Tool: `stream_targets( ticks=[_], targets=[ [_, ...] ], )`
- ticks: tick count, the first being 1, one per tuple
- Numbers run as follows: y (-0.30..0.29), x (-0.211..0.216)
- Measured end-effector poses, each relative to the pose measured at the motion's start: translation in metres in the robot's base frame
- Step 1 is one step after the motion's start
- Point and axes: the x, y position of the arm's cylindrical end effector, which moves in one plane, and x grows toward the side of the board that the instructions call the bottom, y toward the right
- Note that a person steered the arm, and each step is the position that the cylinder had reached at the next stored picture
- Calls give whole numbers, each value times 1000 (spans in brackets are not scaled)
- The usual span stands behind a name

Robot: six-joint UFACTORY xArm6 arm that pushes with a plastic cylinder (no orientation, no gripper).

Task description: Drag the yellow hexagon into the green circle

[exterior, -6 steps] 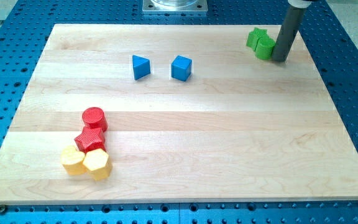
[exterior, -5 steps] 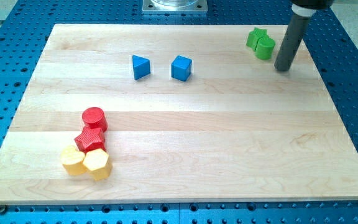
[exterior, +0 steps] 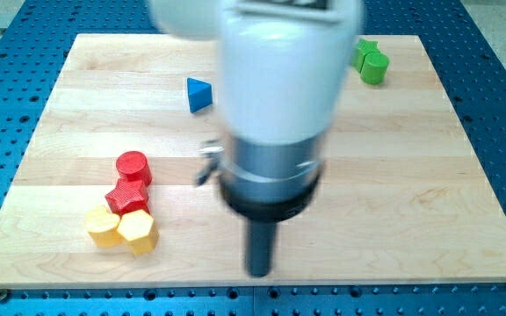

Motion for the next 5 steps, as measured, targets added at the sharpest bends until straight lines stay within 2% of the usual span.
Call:
stream_targets(
  ticks=[3,5],
  targets=[
    [-119,-1],
    [-109,-23]
  ],
)
